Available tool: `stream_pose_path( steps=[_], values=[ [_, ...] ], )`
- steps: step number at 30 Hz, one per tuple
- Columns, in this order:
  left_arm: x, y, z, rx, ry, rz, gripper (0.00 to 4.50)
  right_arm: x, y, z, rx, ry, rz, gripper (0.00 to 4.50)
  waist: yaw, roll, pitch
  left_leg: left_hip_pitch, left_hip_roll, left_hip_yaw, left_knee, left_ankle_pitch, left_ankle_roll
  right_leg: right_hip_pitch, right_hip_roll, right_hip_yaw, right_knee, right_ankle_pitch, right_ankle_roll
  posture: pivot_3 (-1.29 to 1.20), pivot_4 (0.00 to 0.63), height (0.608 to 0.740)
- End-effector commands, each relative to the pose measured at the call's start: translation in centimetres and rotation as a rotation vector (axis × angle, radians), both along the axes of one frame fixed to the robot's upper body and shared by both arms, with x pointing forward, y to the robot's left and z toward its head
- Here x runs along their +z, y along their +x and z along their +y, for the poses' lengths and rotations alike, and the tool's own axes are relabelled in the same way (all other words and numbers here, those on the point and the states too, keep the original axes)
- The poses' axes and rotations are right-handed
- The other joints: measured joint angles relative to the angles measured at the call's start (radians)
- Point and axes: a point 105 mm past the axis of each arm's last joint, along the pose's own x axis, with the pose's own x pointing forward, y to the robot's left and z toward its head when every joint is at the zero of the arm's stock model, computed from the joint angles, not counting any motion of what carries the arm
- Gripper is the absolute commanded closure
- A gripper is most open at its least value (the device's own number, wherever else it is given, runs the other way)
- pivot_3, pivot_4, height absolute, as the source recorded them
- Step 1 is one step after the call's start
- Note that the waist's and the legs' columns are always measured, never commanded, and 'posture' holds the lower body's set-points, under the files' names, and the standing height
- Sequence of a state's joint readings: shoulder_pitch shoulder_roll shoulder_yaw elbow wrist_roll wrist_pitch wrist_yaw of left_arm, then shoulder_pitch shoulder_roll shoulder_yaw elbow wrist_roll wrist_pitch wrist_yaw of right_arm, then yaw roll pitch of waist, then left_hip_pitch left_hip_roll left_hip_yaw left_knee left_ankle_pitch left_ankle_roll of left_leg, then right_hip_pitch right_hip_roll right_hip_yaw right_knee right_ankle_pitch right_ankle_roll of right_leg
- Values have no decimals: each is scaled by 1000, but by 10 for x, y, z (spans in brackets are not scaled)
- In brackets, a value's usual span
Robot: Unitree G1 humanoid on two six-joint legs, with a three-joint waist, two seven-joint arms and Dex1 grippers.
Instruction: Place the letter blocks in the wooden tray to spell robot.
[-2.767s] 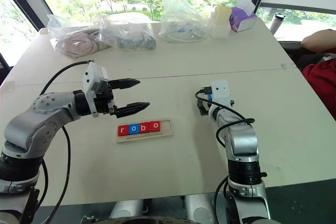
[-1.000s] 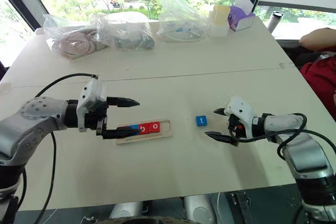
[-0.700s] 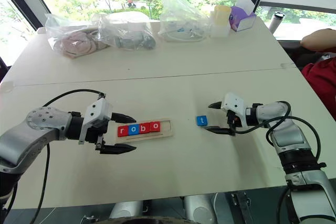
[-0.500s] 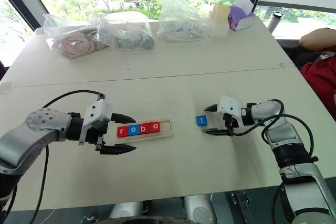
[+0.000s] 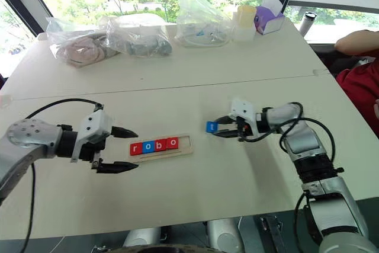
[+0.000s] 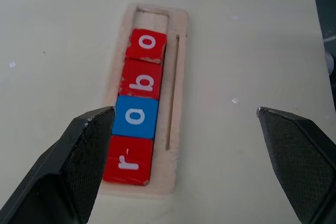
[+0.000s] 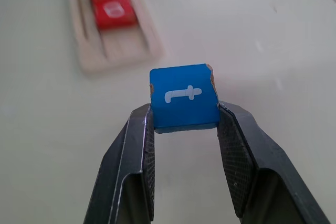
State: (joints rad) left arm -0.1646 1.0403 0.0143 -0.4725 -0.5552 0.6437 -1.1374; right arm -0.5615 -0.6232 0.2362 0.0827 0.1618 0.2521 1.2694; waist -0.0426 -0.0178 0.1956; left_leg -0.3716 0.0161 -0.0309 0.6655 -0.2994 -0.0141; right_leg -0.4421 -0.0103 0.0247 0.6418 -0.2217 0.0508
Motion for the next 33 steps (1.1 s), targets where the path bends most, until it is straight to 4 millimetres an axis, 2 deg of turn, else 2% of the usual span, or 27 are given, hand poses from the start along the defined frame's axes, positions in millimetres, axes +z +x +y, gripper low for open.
stream_pose_path(
  steps=[1, 4, 7, 15, 23, 27, 33],
  values=[
    [11, -2, -4, -18, -11, -43, 0, -5, -3, 18, 20, -78, -6, 3387, 8, 0, 0, 0, 0, 0, 0, 0, 0, 0, 0, 0, 0, 0, 0, 0, 150, 740],
    [13, -1, -6, -7, -24, -53, 0, -5, -9, 31, 62, -77, 18, 3387, 18, 0, 0, 0, -1, 1, 1, 0, 0, 0, -1, 0, 1, -2, -2, 0, 150, 740],
    [12, 0, -7, -3, -30, -57, 0, -10, -15, 33, 115, -117, 10, 3387, 24, 0, 0, 0, -1, 2, 2, 0, 0, 0, -2, 1, 1, -2, -3, 0, 150, 740],
    [12, 0, -12, 10, -55, -62, 0, -16, -11, 37, 124, -140, -6, 3387, 25, 0, 0, 0, -1, 2, 2, 0, 0, 0, -1, 1, 3, -1, -2, 0, 150, 740],
    [11, 2, -12, 26, -63, -68, 0, -20, 2, 38, 72, -132, -19, 3387, 24, 0, 0, 1, -1, 2, 2, 0, 0, 0, -1, 1, 4, -1, -2, 0, 150, 740],
    [7, 2, -9, 30, -40, -68, 0, -19, -5, 43, 102, -108, 5, 3387, 24, 0, 0, 1, -1, 1, 2, 0, 0, 0, -1, 1, 4, -1, -2, 0, 150, 740],
    [6, 2, -9, 35, -40, -69, 0, -19, -1, 44, 98, -102, -21, 3387, 24, 0, 0, 1, -1, 1, 2, 0, 0, 0, -1, 1, 4, -1, -1, 0, 150, 740]
  ],
)
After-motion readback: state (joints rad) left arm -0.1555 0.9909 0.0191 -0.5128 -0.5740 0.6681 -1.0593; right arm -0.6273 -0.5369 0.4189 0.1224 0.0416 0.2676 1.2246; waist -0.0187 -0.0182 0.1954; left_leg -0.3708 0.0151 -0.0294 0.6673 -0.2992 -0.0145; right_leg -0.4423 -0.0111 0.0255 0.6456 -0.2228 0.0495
